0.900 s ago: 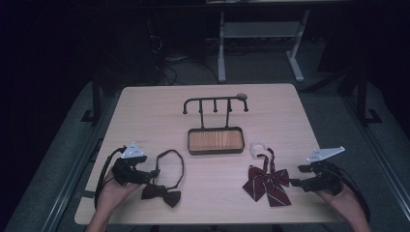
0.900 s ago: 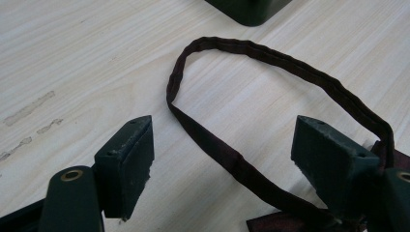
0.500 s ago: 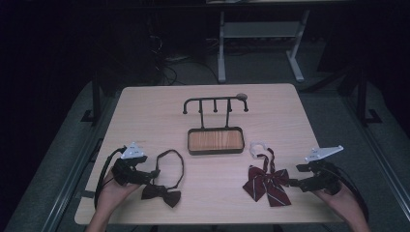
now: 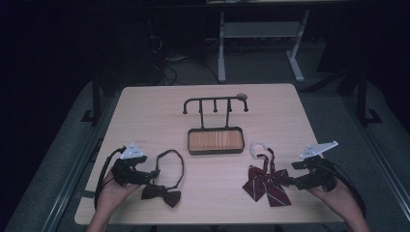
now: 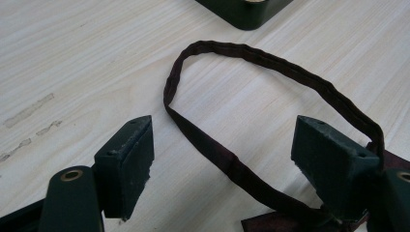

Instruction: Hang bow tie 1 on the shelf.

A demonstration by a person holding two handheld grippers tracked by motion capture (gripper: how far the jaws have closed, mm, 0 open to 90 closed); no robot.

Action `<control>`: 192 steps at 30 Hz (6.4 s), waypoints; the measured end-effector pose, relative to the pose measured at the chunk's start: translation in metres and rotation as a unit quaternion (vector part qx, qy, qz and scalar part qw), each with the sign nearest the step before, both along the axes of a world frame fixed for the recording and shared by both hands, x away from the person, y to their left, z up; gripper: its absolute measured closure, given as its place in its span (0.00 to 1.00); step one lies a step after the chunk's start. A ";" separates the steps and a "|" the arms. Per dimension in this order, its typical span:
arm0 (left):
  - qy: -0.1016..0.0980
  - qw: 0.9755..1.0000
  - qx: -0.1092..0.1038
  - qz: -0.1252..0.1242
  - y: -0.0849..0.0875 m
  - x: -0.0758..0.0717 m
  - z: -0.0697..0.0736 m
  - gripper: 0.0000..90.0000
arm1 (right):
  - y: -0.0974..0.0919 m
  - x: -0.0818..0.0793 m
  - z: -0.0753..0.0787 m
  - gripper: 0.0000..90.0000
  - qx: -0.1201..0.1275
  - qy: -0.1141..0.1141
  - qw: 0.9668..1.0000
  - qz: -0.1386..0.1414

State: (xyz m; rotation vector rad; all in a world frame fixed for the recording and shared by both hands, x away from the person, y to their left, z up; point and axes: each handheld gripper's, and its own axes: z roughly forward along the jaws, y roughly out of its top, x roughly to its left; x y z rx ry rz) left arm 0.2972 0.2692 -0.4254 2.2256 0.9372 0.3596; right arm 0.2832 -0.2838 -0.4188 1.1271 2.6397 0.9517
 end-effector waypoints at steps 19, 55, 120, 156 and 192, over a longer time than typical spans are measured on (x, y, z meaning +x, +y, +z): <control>0.001 1.000 0.000 -0.001 0.001 0.000 -0.001 0.26 | 0.017 0.018 0.012 0.38 -0.020 0.011 1.000 0.012; 0.003 1.000 -0.006 0.001 0.001 0.000 -0.001 0.26 | 0.044 0.079 0.019 0.48 -0.061 0.033 0.997 0.027; 0.004 1.000 -0.006 -0.005 0.001 0.001 -0.001 0.27 | 0.066 0.139 -0.018 0.76 -0.163 0.094 0.982 0.013; 0.006 1.000 -0.007 -0.006 0.001 0.001 -0.001 0.27 | 0.063 0.129 -0.006 0.95 -0.159 0.075 0.984 0.035; 0.009 1.000 -0.005 -0.009 0.000 0.000 -0.002 0.27 | 0.057 0.100 0.054 0.94 -0.107 0.052 0.988 0.098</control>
